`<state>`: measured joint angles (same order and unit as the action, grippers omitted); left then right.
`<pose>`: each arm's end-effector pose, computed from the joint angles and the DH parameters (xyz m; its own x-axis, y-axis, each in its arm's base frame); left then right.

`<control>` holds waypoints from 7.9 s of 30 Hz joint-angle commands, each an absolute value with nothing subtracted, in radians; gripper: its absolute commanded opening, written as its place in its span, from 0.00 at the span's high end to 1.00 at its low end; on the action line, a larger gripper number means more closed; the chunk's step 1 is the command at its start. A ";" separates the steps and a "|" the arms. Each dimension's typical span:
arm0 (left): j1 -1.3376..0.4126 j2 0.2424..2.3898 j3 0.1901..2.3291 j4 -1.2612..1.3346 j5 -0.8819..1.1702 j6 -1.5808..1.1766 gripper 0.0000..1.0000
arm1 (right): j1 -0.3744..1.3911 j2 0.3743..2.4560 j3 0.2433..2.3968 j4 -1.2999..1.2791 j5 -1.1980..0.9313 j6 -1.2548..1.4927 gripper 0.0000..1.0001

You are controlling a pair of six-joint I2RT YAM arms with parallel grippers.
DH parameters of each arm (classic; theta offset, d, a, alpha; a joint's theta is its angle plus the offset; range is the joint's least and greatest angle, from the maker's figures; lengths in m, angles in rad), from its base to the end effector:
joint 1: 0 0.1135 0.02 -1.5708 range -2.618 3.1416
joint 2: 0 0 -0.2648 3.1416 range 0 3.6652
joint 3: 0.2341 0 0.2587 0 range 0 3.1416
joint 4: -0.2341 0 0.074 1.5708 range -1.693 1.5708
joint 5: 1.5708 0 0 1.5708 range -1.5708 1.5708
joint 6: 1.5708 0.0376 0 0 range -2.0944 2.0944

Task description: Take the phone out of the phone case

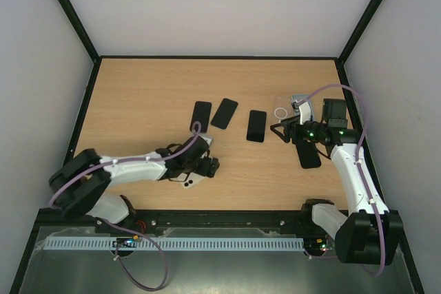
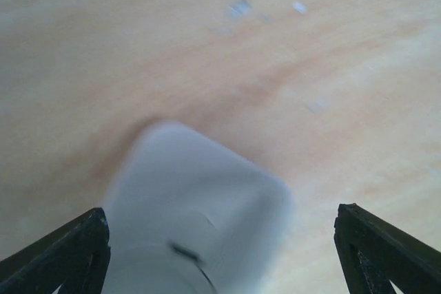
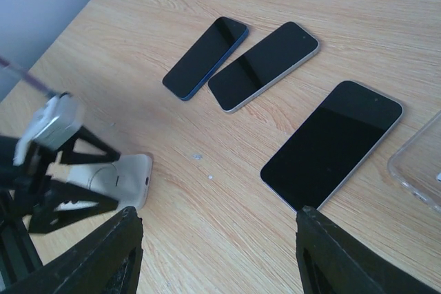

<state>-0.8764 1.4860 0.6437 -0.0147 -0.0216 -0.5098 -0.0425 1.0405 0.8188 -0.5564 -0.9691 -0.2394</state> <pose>0.1817 -0.2169 0.1452 -0.7927 0.1895 -0.5794 0.4266 0.8514 -0.3053 0.2137 0.0219 0.2783 -0.5479 -0.1110 -0.8291 -0.7128 0.5807 0.3933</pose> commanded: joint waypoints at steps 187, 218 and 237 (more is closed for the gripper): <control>-0.838 1.643 0.773 -0.659 -0.145 -0.825 0.03 | -0.044 1.111 0.831 -0.610 -1.006 -0.299 0.41; -0.722 1.873 1.058 -0.718 -0.047 -0.541 0.20 | -0.044 1.102 0.829 -0.612 -0.996 -0.302 0.41; -0.746 1.357 1.002 -0.251 0.112 -0.688 0.50 | -0.043 1.128 0.880 -0.742 -1.172 -0.455 0.38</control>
<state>-0.7372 1.4586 1.0798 -0.5278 0.0422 -0.6041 -0.0425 1.1126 0.8204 -0.6289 -1.0428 -0.3336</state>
